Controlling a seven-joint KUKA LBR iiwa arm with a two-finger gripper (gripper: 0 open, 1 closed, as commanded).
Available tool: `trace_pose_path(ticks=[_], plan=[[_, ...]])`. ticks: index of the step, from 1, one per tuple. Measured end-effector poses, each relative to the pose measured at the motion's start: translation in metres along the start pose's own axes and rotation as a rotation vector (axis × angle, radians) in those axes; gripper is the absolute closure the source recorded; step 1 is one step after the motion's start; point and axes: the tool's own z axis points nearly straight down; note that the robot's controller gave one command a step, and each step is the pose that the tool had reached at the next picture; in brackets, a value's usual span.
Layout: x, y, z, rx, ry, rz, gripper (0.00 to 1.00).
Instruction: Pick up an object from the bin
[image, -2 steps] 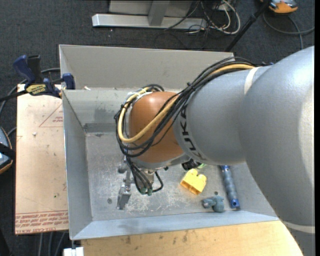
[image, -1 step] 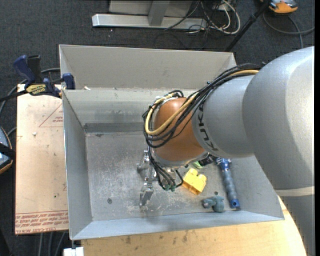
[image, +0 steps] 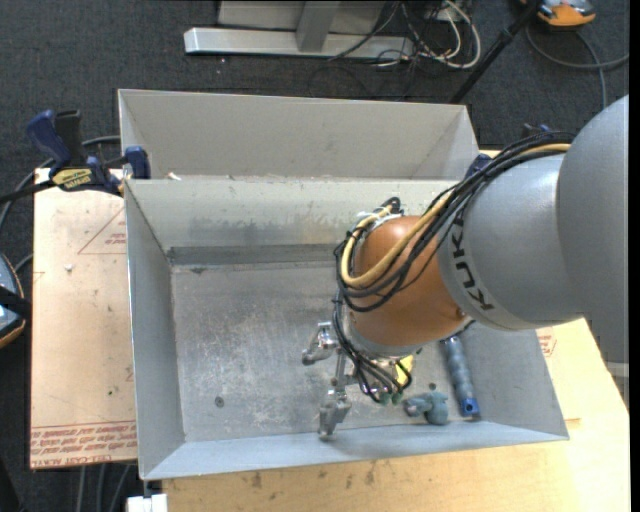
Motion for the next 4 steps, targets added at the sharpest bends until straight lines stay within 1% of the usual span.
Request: trace_pose_path(ticks=[1, 2, 3, 4], plan=[[-0.001, -0.071, 0.012, 0.001, -0.001, -0.136, 0.00], [-0.014, -0.137, 0.009, 0.002, -0.004, -0.298, 0.00], [-0.018, -0.156, 0.031, -0.004, -0.009, -0.379, 0.00], [-0.020, -0.157, 0.029, -0.001, -0.015, -0.379, 1.00]])
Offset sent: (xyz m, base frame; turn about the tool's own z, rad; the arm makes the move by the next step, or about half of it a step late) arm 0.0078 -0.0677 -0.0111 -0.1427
